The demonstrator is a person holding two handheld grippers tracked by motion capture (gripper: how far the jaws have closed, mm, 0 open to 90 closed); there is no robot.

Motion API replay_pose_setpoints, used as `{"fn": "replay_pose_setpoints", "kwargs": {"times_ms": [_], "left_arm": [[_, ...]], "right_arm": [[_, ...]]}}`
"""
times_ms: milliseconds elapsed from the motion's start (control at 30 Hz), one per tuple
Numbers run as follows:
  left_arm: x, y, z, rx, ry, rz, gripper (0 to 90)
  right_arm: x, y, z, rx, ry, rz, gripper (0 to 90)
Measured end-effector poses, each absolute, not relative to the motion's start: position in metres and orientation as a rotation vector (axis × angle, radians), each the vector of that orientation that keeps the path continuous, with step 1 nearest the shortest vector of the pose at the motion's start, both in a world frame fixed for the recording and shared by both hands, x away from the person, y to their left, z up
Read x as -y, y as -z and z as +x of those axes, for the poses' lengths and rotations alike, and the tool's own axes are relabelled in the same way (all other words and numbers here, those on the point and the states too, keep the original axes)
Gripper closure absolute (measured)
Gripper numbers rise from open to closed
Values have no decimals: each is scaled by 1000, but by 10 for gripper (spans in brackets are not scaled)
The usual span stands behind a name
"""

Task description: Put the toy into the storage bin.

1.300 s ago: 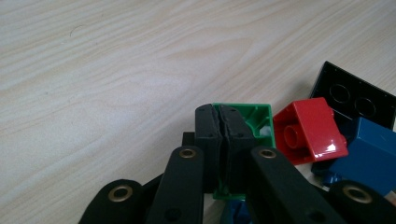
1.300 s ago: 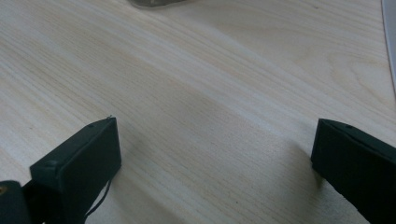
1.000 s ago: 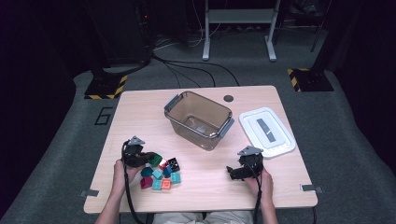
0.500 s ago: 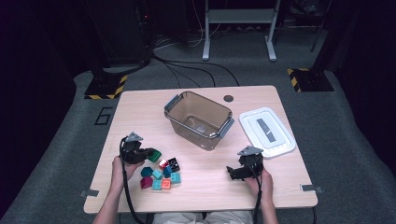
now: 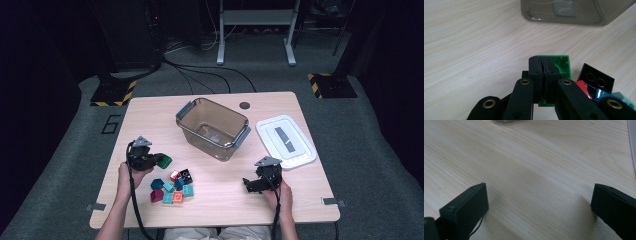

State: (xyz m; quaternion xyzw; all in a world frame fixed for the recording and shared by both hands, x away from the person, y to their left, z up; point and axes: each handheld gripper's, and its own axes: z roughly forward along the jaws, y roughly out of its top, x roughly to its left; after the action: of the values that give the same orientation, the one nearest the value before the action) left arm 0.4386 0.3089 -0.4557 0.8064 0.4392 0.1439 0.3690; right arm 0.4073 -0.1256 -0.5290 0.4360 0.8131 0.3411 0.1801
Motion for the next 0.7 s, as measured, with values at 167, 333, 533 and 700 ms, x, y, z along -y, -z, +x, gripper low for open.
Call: {"fn": "replay_pose_setpoints", "kwargs": {"times_ms": [167, 333, 533, 700], "left_arm": [[-308, 447, 441, -1112, -388, 2071, 873], [-305, 438, 445, -1096, -394, 2073, 873], [-300, 428, 448, -1075, -410, 2081, 873], [-298, 421, 450, -1065, -417, 2086, 873]], "right_arm": [[126, 529, 407, -2295, -964, 1236, 6], [126, 529, 408, -2295, -964, 1237, 5], [126, 529, 408, -2295, -964, 1238, 5], [126, 529, 408, -2290, -965, 1243, 5]]}}
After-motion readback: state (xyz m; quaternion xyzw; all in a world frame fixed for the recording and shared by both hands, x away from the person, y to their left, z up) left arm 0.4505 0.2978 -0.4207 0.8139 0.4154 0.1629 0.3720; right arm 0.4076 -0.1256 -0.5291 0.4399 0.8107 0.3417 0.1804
